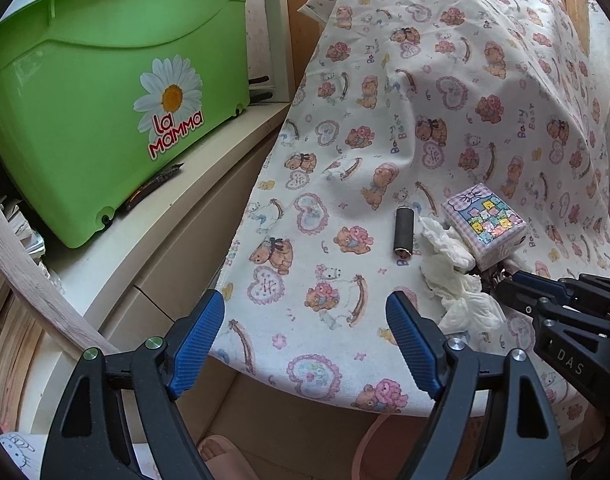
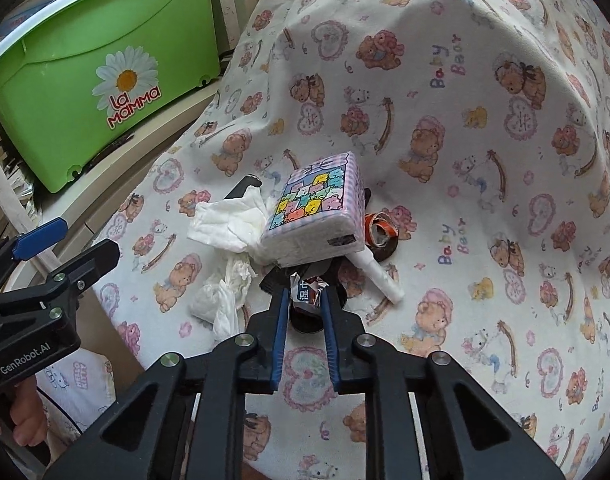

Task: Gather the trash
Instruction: 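Grasp the crumpled white tissue with the left tool while the right tool grasps a small white wrapper, then lift both held items and carry them over the pink wastebasket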

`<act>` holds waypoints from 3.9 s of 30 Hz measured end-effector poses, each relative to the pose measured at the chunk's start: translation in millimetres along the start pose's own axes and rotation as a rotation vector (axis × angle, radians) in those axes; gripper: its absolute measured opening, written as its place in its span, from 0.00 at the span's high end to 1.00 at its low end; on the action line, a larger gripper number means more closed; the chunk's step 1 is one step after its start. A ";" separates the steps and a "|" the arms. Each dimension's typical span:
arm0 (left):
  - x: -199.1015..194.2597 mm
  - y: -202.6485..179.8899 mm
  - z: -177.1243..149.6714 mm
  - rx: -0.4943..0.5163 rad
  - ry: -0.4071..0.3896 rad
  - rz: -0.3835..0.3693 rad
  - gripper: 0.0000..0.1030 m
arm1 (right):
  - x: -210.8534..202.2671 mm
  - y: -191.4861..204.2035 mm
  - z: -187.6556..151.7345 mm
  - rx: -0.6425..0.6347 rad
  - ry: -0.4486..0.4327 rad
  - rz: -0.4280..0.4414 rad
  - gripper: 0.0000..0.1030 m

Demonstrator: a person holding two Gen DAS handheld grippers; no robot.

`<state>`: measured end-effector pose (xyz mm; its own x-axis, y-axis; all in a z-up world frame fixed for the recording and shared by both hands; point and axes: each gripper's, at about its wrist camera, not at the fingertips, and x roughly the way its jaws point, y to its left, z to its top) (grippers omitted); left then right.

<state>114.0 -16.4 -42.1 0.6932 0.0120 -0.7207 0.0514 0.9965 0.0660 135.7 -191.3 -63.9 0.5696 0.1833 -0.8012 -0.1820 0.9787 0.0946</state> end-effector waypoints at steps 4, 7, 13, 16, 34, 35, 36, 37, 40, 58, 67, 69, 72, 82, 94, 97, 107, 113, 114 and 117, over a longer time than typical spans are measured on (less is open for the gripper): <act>-0.4 -6.2 -2.0 0.016 -0.007 -0.003 0.21 | -2.0 4.0 -2.7 -0.032 -0.020 -0.037 0.88; -5.3 -13.4 -2.8 0.047 -0.033 -0.007 0.20 | -13.8 0.3 -1.5 -0.004 -0.042 -0.011 1.00; -7.3 -33.9 -6.3 0.095 -0.050 -0.045 0.13 | -51.2 -14.4 -1.3 0.020 -0.098 0.012 1.00; -6.1 -49.2 -7.4 0.122 -0.047 -0.081 0.09 | -53.7 -27.6 -3.2 0.055 -0.076 0.029 1.00; 26.4 -83.4 -1.8 0.126 0.078 -0.246 0.69 | -40.7 -41.5 -7.4 0.067 -0.030 -0.032 0.98; 26.6 -82.2 -1.2 0.118 0.090 -0.260 0.75 | -40.2 -41.1 -7.0 0.067 -0.030 -0.029 0.98; 26.7 -81.1 -0.6 0.112 0.101 -0.266 0.86 | -39.7 -40.6 -6.5 0.067 -0.030 -0.023 0.97; 26.3 -80.0 0.3 0.110 0.117 -0.265 0.91 | -39.2 -39.9 -5.9 0.067 -0.031 -0.013 0.97; 20.2 -73.6 4.0 0.093 0.127 -0.280 0.93 | -37.0 -35.2 -4.5 0.052 -0.033 0.001 0.97; -34.4 2.4 18.8 -0.014 0.047 -0.237 0.93 | 4.2 0.2 6.9 -0.033 -0.003 -0.036 0.80; -36.8 -0.4 18.9 0.016 0.012 -0.197 0.93 | 11.5 4.4 11.7 -0.049 -0.005 -0.079 0.89; -38.3 -2.2 18.4 0.022 0.005 -0.193 0.93 | 8.6 3.4 10.8 -0.042 -0.015 -0.061 0.90; -41.8 -2.6 18.7 0.025 -0.010 -0.186 0.93 | -2.1 0.6 10.4 -0.025 -0.043 -0.056 0.90; -43.4 -2.7 15.7 -0.006 0.038 -0.240 0.93 | -46.0 -25.7 -0.8 0.087 -0.074 0.066 0.90; -60.3 -30.1 -10.0 0.087 0.133 -0.352 0.93 | -84.4 -36.7 -21.5 0.176 -0.062 0.179 0.90; -63.7 -35.7 -15.2 0.099 0.137 -0.342 0.93 | -97.7 -34.6 -23.5 0.217 -0.063 0.196 0.90; -57.7 -50.7 -39.5 0.123 0.254 -0.406 0.93 | -131.8 -0.6 -61.1 0.150 -0.035 0.115 0.90; -40.5 -66.0 -54.0 0.133 0.338 -0.424 0.93 | -115.1 7.3 -89.3 0.128 0.028 0.130 0.90; -35.2 -67.9 -57.1 0.134 0.358 -0.425 0.93 | -111.7 9.5 -93.9 0.115 0.042 0.131 0.90; -17.7 -70.0 -66.7 0.110 0.408 -0.425 0.93 | -102.7 14.0 -105.5 0.088 0.075 0.120 0.90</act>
<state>50.1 -80.8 -79.9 0.2645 -0.3334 -0.9049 0.3527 0.9068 -0.2310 -10.0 -206.1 -42.6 0.4863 0.2957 -0.8223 -0.1723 0.9550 0.2415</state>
